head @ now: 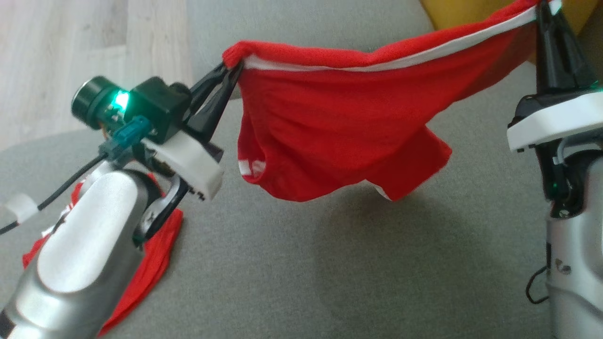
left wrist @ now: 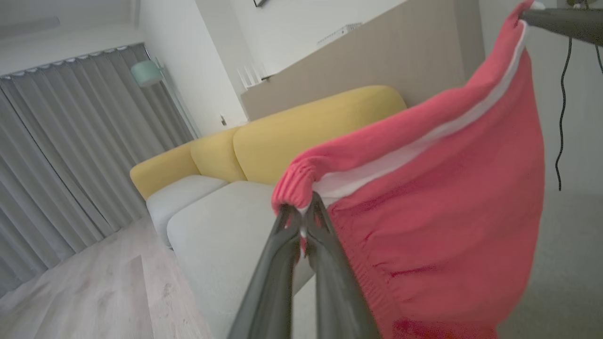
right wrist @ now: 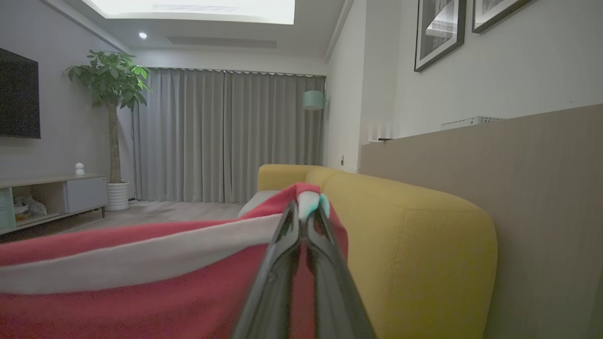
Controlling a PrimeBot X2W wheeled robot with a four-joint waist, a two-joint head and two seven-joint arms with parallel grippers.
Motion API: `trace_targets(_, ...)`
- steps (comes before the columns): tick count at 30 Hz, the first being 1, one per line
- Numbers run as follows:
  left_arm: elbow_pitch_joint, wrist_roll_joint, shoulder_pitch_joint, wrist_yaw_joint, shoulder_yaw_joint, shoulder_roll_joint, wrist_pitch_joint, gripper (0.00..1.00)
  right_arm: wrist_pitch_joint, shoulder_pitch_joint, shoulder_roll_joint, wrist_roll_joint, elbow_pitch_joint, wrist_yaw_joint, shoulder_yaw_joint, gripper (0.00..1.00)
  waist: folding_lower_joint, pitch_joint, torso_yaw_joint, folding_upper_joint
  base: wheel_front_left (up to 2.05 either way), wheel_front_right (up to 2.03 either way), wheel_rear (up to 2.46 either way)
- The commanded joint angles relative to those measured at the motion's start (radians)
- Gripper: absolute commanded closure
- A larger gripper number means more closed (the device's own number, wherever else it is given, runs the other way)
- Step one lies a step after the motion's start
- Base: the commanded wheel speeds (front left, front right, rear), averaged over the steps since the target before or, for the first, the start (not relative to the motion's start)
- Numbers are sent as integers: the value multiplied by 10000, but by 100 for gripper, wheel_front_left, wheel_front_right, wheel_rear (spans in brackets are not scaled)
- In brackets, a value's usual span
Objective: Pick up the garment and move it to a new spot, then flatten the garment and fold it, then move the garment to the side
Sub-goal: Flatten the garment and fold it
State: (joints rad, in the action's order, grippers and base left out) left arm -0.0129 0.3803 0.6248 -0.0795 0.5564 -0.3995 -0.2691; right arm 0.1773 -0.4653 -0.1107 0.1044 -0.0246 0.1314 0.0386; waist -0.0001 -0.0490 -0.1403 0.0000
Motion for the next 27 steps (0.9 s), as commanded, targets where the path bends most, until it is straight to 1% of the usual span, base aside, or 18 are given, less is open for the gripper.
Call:
trace_targets(1, -375, 27, 581, 13, -490, -490, -92, 100, 77, -558, 3, 19, -414, -7, -164, 100, 1, 234, -79, 0, 0, 0, 0)
trace_targets(4, -250, 205, 686, -119, -420, -634, -296, 100, 162, -823, -92, 138, -91, -7, -97, 100, 1, 715, -123, 0, 0, 0, 0)
trace_targets(7, 140, 334, 1414, -299, -308, -741, -485, 100, 191, -1591, -249, 335, 605, -7, -121, 100, 1, 1485, -138, 0, 0, 0, 0)
trace_targets(9, 604, 285, 2217, -399, -170, -842, -491, 100, 123, -2431, -383, 422, 1324, -7, -303, 100, 1, 2055, -209, 0, 0, 0, 0)
trace_targets(11, 1308, 322, 3137, -453, -84, -787, -358, 100, -81, -3477, -457, 464, 2281, -7, -456, 100, 1, 2535, -296, 0, 0, 0, 0)
trace_targets(13, 2131, 230, 4230, -480, -40, -709, -26, 100, -533, -4725, -479, 447, 3307, -7, -535, 100, 1, 2977, -405, 0, 0, 0, 0)
trace_targets(17, 3881, -413, 6430, -464, -101, -323, 1353, 100, -2127, -7152, -328, -152, 5318, -7, 194, 100, 1, 3529, -553, 0, 0, 0, 0)
trace_targets(20, 5078, -775, 7473, -318, -160, 84, 2562, 100, -3245, -8289, -62, -528, 6618, -7, 937, 100, 1, 3731, -611, 0, 0, 0, 0)
trace_targets(22, 5815, -693, 7754, -320, -235, 411, 3346, 100, -3694, -8612, 120, -653, 7468, -7, 1425, 100, 1, 3763, -646, 0, 0, 0, 0)
trace_targets(24, 6394, -730, 7816, -366, -52, 625, 3958, 100, -3871, -8707, 317, -489, 8263, -7, 1789, 100, 1, 3821, -667, 0, 0, 0, 0)
trace_targets(27, 6981, -923, 7582, -441, 523, 788, 4661, 100, -4102, -8426, 422, -591, 9144, -7, 1713, 100, 1, 3948, -650, 0, 0, 0, 0)
